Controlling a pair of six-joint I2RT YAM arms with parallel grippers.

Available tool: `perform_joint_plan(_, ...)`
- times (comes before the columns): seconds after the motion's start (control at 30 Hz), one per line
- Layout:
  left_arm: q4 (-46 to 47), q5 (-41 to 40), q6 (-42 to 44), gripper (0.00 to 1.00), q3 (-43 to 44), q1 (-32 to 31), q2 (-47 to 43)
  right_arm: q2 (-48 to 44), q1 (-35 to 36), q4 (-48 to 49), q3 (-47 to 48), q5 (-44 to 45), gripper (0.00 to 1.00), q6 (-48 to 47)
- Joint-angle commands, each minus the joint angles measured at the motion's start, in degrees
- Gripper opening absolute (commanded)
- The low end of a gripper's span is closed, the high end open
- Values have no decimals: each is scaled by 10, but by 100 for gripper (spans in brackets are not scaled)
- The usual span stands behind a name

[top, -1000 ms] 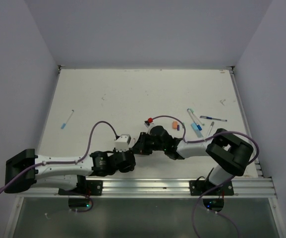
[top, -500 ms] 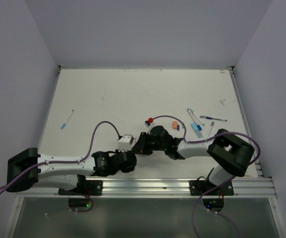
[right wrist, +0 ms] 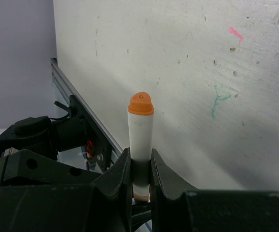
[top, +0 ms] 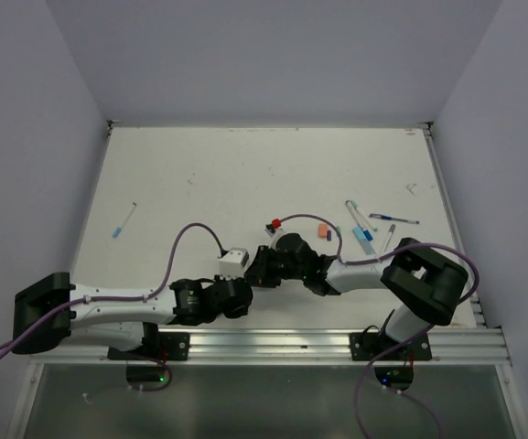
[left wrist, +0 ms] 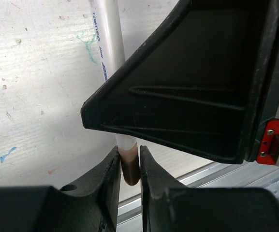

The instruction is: Open the pen caps

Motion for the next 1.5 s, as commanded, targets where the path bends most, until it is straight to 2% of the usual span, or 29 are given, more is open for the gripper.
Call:
perform_joint_plan(0.0,18,-14,18,22,21,0,2,5,5,12,5,-9,0,-3)
perform_joint_plan(0.03,18,-14,18,19,22,0,2,6,6,13,6,-9,0,-3)
perform_joint_plan(0.13,24,-10,23,2,22,0,4,9,9,18,6,-10,0,-1)
perform_joint_plan(0.17,24,-6,25,0,23,-1,8,11,9,17,7,-10,0,-1)
perform_joint_plan(0.3,47,12,37,0,8,-1,10,7,8,-9,28,8,0,-16)
perform_joint_plan(0.4,96,39,49,0,-24,-1,-6,-9,4,-104,87,62,0,-70)
perform_joint_plan(0.43,105,43,50,0,-30,-2,-14,-14,-10,-177,109,75,0,-83)
perform_joint_plan(0.57,127,31,51,0,-43,-32,-25,-11,-68,-310,236,121,0,-150)
perform_joint_plan(0.67,117,13,41,0,-34,-56,-28,11,-126,-368,307,116,0,-168)
perform_joint_plan(0.83,98,-11,38,0,-31,-65,-62,25,-151,-462,377,137,0,-227)
perform_joint_plan(1.0,21,-44,68,0,3,-45,-99,-6,-151,-531,347,140,0,-282)
perform_joint_plan(1.1,27,11,125,0,17,25,-123,-43,-151,-537,273,129,0,-293)
perform_joint_plan(1.13,32,35,153,0,21,66,-130,-55,-151,-534,252,129,0,-293)
perform_joint_plan(1.2,36,50,180,0,49,97,-127,-88,-149,-529,192,131,0,-289)
perform_joint_plan(1.37,43,93,240,0,130,167,-50,-123,-137,-499,105,124,0,-279)
perform_joint_plan(1.47,50,130,254,0,181,198,8,-121,-116,-495,95,135,0,-277)
